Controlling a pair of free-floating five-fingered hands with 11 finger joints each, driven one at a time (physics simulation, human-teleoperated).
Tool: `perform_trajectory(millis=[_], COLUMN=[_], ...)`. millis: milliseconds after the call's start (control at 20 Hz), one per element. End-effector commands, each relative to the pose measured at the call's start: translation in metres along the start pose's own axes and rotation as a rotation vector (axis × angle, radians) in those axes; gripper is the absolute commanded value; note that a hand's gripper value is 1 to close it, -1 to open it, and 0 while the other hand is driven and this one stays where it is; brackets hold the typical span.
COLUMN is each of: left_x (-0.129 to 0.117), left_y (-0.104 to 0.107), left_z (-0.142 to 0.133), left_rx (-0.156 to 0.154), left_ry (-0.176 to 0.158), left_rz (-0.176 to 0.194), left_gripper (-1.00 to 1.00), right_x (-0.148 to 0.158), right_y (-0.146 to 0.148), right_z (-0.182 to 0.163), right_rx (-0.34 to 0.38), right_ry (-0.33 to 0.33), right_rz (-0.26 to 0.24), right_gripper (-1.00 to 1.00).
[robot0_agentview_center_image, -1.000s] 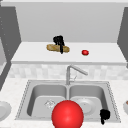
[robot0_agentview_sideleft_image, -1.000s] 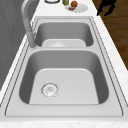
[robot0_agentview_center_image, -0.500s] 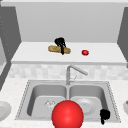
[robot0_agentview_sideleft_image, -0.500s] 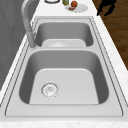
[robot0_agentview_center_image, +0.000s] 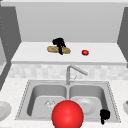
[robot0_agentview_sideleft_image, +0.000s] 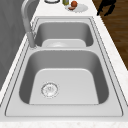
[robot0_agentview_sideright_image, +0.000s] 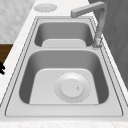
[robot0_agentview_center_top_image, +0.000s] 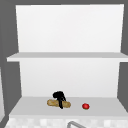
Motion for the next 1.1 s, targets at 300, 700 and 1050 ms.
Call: perform_trajectory(millis=[300,700,1050], left_x=[0.017,0.02,0.026], left_y=[-0.041,-0.02,0.005], left_z=[0.023,0.02,0.01], left_rx=[0.095,0.125,0.122], left_ry=[0.01,-0.046,-0.045], left_rz=[-0.177,-0.181,-0.316], left_gripper=[1.0,1.0,-1.0], right_x=[0.0,0.0,0.0], right_y=[0.0,0.0,0.0], right_z=[0.0,0.0,0.0], right_rx=[0.0,0.0,0.0], right_ry=[0.0,0.0,0.0], right_rz=[0.0,0.0,0.0], right_gripper=[0.0,0.0,0.0])
